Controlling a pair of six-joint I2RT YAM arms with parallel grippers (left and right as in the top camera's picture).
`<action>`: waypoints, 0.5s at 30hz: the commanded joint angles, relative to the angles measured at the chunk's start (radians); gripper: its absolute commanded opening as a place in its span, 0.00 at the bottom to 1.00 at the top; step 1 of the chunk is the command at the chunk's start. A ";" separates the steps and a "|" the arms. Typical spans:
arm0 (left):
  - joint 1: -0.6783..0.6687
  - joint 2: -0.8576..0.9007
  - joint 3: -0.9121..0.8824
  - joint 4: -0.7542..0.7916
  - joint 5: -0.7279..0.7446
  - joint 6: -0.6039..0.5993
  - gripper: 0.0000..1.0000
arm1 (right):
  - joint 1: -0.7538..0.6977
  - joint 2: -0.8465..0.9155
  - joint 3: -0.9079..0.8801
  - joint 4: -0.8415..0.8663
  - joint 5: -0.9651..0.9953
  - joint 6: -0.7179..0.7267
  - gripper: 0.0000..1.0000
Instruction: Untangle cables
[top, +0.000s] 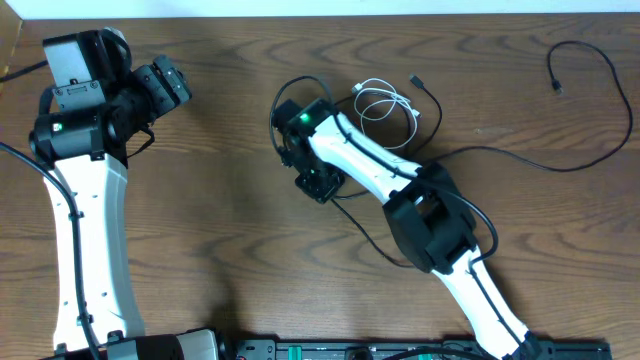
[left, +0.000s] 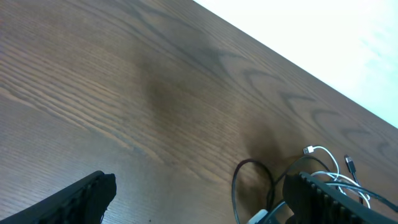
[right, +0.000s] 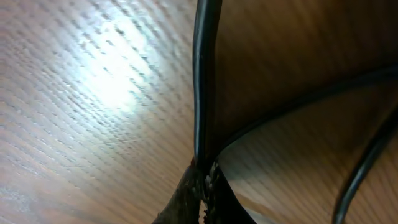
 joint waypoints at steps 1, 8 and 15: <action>0.005 0.010 0.001 -0.002 -0.017 0.017 0.92 | -0.001 -0.009 -0.016 0.003 -0.019 -0.016 0.01; 0.005 0.010 0.001 -0.002 -0.017 0.017 0.92 | -0.107 -0.191 0.005 -0.002 -0.204 -0.124 0.01; 0.005 0.010 0.001 -0.002 -0.017 0.017 0.92 | -0.360 -0.477 0.005 0.001 -0.371 -0.161 0.01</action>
